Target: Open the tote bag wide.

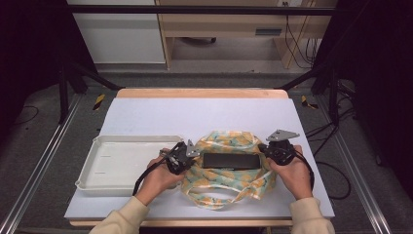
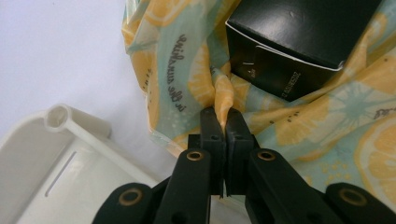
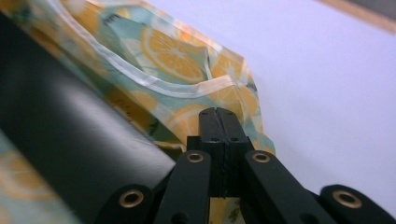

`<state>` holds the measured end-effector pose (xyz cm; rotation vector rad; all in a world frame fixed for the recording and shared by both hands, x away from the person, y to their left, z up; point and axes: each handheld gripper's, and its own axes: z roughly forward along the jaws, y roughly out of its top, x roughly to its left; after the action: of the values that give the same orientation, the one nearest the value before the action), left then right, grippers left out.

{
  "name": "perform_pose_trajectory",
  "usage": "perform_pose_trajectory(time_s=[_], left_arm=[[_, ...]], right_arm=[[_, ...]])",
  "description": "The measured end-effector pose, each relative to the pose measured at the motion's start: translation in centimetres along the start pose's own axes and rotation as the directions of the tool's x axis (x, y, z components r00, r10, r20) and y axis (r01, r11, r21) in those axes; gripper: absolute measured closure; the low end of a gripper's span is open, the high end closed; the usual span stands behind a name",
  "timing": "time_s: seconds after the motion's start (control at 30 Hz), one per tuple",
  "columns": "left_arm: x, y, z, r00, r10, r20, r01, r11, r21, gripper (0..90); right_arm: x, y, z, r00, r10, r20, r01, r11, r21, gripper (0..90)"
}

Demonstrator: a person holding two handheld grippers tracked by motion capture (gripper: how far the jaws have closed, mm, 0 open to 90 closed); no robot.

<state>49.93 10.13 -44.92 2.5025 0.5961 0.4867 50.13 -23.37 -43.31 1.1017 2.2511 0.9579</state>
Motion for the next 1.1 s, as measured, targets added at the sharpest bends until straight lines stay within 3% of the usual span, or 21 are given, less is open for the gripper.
perform_pose_trajectory(time_s=[0.2, 0.47, 0.63, 0.7, 0.93, 1.0, 1.1], left_arm=[[0.1, 0.1, 0.4, 0.9999, 0.004, 0.011, -0.004, 0.9999, 0.013, 88.9], [-0.2, 0.0, 0.7, 0.9995, 0.013, 0.028, -0.014, 0.9990, 0.042, 88.8], [-0.3, -0.1, 0.8, 0.9994, 0.018, 0.029, -0.020, 0.9987, 0.048, 88.7], [-0.4, -0.2, 0.8, 0.9994, 0.019, 0.028, -0.020, 0.9986, 0.049, 88.6], [-0.3, -0.3, 0.3, 0.9996, -0.002, 0.030, 0.002, 0.9998, 0.020, 83.9], [-0.3, -0.4, -0.3, 0.9992, -0.018, 0.035, 0.018, 0.9998, -0.004, 80.0], [-0.2, -0.4, -1.2, 0.9988, -0.039, 0.029, 0.041, 0.9982, -0.044, 73.9]], right_arm=[[-1.1, -1.2, 2.3, 0.9980, 0.063, -0.004, -0.063, 0.995, 0.080, 90.0], [-1.3, -2.4, 2.9, 0.9975, 0.070, 0.002, -0.070, 0.988, 0.134, 90.0], [-1.5, -2.5, 3.0, 0.9968, 0.080, 0.001, -0.079, 0.988, 0.134, 90.0], [-1.5, -2.5, 2.9, 0.9969, 0.078, 0.004, -0.078, 0.989, 0.128, 90.0], [-1.1, -1.9, 0.6, 0.9939, 0.110, 0.013, -0.110, 0.993, 0.033, 90.0], [-0.8, -1.5, -0.8, 0.9943, 0.106, 0.012, -0.106, 0.994, -0.011, 90.0], [-0.6, -1.3, -1.6, 0.9946, 0.104, 0.006, -0.103, 0.994, -0.037, 90.0]])
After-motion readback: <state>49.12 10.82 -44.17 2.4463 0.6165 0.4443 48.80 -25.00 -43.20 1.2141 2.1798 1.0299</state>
